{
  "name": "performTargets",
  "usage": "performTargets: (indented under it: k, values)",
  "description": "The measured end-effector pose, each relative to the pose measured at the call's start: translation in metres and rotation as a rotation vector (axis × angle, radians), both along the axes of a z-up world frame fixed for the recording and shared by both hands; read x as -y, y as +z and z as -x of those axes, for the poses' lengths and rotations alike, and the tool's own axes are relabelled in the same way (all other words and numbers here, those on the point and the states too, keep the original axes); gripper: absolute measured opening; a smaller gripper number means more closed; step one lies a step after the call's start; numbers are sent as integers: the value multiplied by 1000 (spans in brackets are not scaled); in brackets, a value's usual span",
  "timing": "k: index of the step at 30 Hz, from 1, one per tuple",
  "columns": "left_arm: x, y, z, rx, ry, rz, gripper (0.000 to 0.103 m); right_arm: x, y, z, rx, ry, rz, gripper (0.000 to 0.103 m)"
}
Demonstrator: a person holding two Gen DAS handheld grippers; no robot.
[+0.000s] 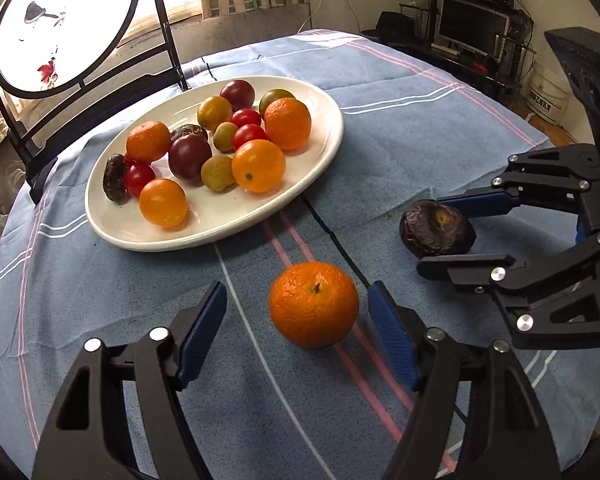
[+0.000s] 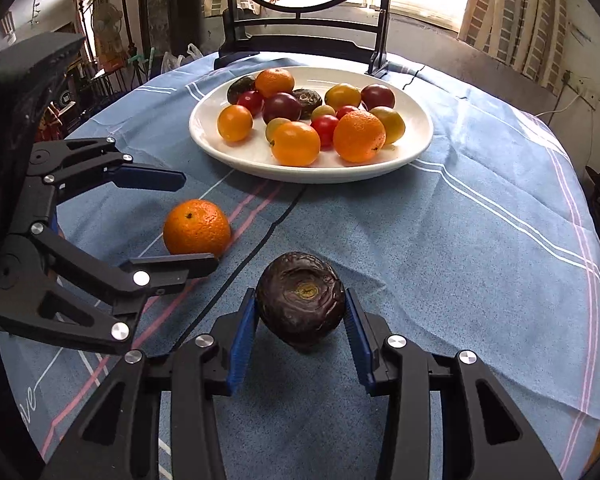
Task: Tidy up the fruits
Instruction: 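Grasp the last orange with the left tool while the right tool grasps the last passion fruit, then place the orange on the plate with the left tool while the right tool places the passion fruit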
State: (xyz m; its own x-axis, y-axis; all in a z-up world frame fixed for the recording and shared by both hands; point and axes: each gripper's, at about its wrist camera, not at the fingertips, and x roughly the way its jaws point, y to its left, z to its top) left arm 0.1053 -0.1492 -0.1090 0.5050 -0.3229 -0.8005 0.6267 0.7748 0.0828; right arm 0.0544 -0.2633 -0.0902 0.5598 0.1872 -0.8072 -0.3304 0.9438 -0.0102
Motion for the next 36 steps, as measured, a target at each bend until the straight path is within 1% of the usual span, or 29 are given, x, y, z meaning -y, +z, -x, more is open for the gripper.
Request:
performTargets:
  k: [1,2,3,5,6,9,12,18,24,32,36]
  values:
    - [1,-1,-1,-19,-9,6,52,1,1,0,3,-3,-3,43]
    - [1,-1,-1,-37,-18,18,44,1,1,1,4,-5,-9,43]
    - [1,0,1,-35,-17,18,43,1,2,2,5,-3,-11,43]
    - [0,1,6,-4,-9,-8,43,-1,4,4,10,2,-14,43]
    - [-2,3,8,4,-10,-8,43,-2,6,7,11,8,-19,43]
    - [-12,11,12,12,16,13,43,-10,11,14,19,32,-25,43]
    - [-21,22,15,58,63,14,43,-20,15,19,24,59,-33,43]
    - [-40,44,15,118,132,40,43,-39,20,24,26,96,-24,43]
    - [-51,50,12,125,167,53,43,-56,23,26,24,125,-21,43]
    - [-54,46,4,118,172,49,43,-70,18,18,-2,159,-8,43]
    - [-52,52,-11,135,178,40,43,-67,31,6,31,148,-13,43]
